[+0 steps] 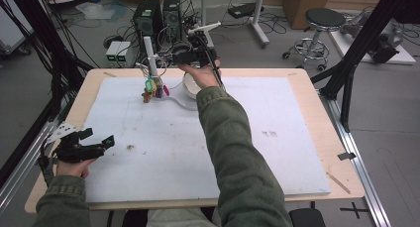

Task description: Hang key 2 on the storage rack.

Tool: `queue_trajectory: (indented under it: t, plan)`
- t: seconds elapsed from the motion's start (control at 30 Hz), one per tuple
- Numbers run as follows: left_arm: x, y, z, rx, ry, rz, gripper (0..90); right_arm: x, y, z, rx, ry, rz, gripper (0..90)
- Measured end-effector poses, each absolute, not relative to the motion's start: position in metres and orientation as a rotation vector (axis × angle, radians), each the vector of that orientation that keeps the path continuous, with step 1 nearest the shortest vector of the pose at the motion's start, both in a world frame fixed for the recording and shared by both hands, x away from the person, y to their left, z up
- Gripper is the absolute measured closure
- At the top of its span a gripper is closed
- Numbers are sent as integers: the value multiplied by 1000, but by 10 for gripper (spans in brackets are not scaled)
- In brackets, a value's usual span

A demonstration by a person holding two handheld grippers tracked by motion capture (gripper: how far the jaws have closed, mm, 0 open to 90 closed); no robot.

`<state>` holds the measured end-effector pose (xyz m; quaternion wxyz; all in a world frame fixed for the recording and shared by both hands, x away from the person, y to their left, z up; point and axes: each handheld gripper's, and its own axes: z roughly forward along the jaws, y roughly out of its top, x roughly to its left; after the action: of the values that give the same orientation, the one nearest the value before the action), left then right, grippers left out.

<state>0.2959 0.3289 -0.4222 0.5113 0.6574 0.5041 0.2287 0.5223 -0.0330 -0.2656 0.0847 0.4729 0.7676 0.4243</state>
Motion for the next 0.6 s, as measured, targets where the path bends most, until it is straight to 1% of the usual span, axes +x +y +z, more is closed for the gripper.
queue_trajectory:
  t: [0.23, 0.6]
  plan:
    - [295, 329, -422, 1581, 1217, 553, 17, 517, -56, -268, 1441, 2278, 1208, 6]
    - [295, 329, -422, 1580, 1221, 556, 17, 506, -89, -277, 1472, 2271, 1223, 6]
